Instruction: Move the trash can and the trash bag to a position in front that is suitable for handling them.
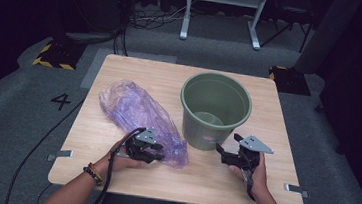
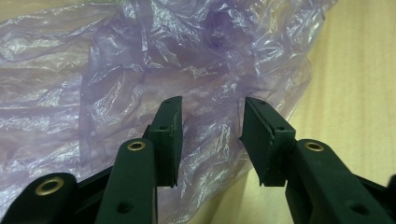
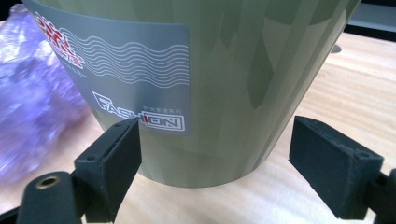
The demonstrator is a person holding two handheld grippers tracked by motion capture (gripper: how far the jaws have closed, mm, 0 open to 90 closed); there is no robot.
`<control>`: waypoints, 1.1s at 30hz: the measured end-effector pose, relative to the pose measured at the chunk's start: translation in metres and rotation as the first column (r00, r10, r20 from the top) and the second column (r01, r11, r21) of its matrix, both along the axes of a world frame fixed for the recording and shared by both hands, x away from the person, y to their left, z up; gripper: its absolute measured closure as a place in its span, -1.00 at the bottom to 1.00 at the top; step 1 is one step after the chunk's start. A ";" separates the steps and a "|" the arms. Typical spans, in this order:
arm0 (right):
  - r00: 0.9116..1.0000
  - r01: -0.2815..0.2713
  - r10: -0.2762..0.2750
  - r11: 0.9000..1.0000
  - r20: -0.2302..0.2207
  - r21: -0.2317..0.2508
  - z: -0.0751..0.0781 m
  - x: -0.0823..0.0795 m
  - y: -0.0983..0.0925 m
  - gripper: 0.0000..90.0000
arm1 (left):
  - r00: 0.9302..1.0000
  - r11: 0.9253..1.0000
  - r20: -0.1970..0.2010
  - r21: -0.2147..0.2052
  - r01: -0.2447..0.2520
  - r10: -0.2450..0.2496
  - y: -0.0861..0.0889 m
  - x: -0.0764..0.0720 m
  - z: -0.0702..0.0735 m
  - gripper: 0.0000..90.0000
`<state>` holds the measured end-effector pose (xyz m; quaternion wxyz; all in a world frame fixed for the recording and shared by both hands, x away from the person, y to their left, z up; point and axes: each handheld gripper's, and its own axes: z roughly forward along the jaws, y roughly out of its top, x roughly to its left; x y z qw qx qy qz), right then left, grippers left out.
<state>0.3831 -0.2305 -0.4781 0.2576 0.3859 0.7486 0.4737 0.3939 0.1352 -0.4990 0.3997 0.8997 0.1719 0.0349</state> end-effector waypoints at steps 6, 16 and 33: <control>1.000 -0.020 0.020 1.000 -0.008 -0.017 0.003 0.019 0.003 -0.62 | 1.000 1.000 0.004 -0.008 0.015 -0.015 -0.017 -0.008 -0.001 0.23; 0.998 -0.042 0.041 0.999 -0.048 -0.032 0.004 0.025 -0.007 -0.56 | 0.998 0.998 0.051 0.044 0.041 -0.043 -0.069 -0.025 0.000 -0.01; 0.937 -0.317 0.315 0.948 -0.150 0.011 0.009 -0.019 -0.011 -0.29 | 0.996 0.996 0.038 0.022 0.082 -0.083 -0.114 -0.027 -0.002 -0.22</control>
